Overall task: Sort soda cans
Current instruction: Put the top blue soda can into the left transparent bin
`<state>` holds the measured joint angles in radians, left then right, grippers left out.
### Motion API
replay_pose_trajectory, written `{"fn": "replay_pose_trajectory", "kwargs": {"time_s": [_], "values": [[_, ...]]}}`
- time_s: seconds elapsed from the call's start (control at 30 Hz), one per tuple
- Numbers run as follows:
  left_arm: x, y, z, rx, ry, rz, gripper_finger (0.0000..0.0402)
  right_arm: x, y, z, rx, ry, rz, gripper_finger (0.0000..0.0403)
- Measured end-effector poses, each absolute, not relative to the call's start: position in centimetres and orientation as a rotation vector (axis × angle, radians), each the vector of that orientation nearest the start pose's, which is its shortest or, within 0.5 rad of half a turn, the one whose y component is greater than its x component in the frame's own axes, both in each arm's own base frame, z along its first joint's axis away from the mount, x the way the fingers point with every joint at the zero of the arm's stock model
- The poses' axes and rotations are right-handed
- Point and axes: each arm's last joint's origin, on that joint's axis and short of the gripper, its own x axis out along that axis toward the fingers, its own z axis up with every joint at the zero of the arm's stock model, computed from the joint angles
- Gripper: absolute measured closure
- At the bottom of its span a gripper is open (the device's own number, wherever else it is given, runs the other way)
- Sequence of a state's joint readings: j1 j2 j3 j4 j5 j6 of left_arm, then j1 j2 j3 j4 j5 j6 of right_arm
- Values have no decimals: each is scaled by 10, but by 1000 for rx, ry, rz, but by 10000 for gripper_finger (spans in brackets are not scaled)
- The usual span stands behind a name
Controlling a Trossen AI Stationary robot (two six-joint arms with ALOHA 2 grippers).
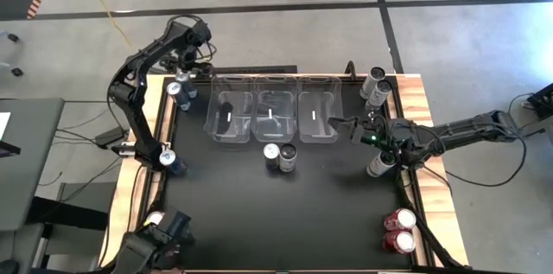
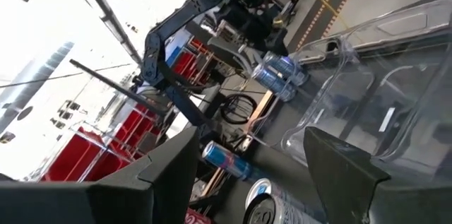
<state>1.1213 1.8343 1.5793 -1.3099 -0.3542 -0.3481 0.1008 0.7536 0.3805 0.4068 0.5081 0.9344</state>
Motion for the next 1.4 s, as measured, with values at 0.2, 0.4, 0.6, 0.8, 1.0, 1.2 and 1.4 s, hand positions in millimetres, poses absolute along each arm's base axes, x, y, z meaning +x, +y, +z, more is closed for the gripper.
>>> {"fn": "replay_pose_trajectory", "kwargs": {"time_s": [0.2,0.4,0.6,0.8,1.0,1.2,1.4], "values": [[141,309,250,-820,1406,1450,132,171,3,254,930,-231,-384,132],[141,310,249,-809,1401,1458,137,171,3,254,938,-234,-384,132],[143,307,254,-810,1427,1432,141,171,3,254,941,-235,-384,132],[148,301,291,-745,1385,1382,142,171,3,254,950,-237,-383,132],[157,278,347,-644,1364,1284,143,171,3,254,957,-239,-383,132],[184,252,397,-569,1202,1127,144,171,1,254,965,-246,-392,132],[218,225,407,-487,1154,998,144,171,0,254,966,-249,-395,133]]}}
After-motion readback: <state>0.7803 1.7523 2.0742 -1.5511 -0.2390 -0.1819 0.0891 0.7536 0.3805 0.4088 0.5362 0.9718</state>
